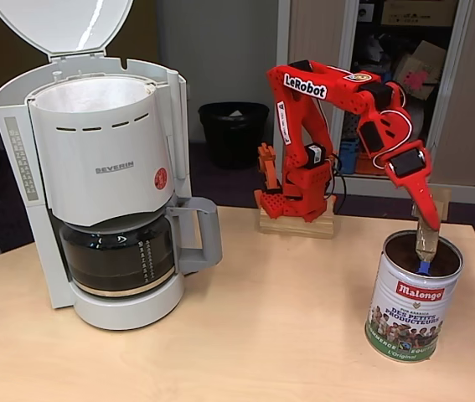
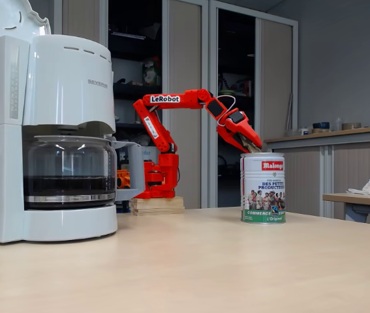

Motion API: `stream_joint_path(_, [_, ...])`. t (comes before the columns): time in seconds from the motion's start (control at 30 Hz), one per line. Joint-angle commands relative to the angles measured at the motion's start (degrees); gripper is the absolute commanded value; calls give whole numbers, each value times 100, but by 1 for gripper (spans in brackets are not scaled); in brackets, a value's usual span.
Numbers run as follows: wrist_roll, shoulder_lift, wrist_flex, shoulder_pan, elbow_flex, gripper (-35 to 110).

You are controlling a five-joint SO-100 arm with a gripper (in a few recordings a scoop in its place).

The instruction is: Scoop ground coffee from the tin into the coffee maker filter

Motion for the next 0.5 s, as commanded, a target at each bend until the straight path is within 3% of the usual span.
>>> stream_joint_path(0.0, [158, 334, -62, -123, 123, 19])
stream_joint_path(0.47, [694, 659, -35, -211, 448, 26])
